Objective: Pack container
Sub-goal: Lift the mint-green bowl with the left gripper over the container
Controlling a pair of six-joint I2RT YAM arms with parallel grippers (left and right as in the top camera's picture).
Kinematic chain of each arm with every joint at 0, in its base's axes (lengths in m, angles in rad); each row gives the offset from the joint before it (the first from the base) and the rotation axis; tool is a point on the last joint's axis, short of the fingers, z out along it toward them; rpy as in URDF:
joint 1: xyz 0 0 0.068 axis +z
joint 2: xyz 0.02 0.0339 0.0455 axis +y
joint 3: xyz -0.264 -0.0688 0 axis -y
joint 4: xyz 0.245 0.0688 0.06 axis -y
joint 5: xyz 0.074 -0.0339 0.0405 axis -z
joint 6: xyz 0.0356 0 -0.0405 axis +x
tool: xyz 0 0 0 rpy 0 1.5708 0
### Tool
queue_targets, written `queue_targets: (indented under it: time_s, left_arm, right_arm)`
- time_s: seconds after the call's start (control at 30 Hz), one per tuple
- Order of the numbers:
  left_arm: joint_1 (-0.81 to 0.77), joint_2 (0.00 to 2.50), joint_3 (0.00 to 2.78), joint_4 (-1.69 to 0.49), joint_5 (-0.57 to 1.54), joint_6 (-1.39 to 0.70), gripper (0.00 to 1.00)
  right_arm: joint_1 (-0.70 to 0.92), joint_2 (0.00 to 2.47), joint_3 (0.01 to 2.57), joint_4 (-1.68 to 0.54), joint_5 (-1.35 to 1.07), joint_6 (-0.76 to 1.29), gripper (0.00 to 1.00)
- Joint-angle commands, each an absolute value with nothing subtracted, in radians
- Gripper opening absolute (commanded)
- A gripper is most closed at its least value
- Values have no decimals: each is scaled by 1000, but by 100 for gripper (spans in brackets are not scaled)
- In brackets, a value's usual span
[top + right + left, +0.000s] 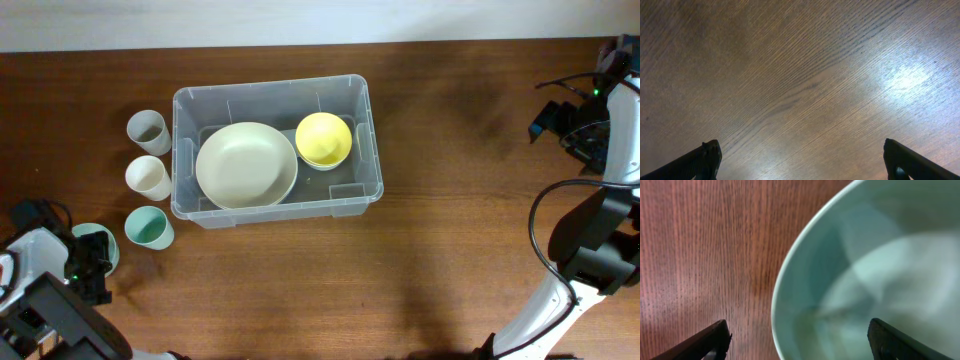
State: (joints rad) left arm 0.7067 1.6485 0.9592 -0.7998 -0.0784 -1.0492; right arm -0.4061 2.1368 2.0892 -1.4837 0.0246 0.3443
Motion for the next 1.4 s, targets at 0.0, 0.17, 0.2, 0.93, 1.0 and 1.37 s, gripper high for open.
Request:
queue_targets:
  time_s: [0.0,0.17,0.2,0.93,1.0,1.37]
  left_arm:
    - [711,1712,948,-785,-72,-1061,82]
    - [711,1713,949,-767,-72,-1061,64]
    - [711,1713,949,-764,-72,-1061,58]
    - [663,1596,1600,-981,-21,-735,1]
    - [572,1566,1728,-981,131,-627,1]
    - [-236,1682,1846,-804,38,-453,1]
  right_arm:
    - [-406,2133,2085,-1483,27,355,99]
    - [-406,2133,2085,-1483,27,355,99]
    - [-406,2133,2085,-1483,27,355,99]
    - [-406,2133,2085,-1483,27,355,99]
    - [-406,2133,2085,-1483,27,355,99]
    - [-406,2133,2085,-1483,27,355,99]
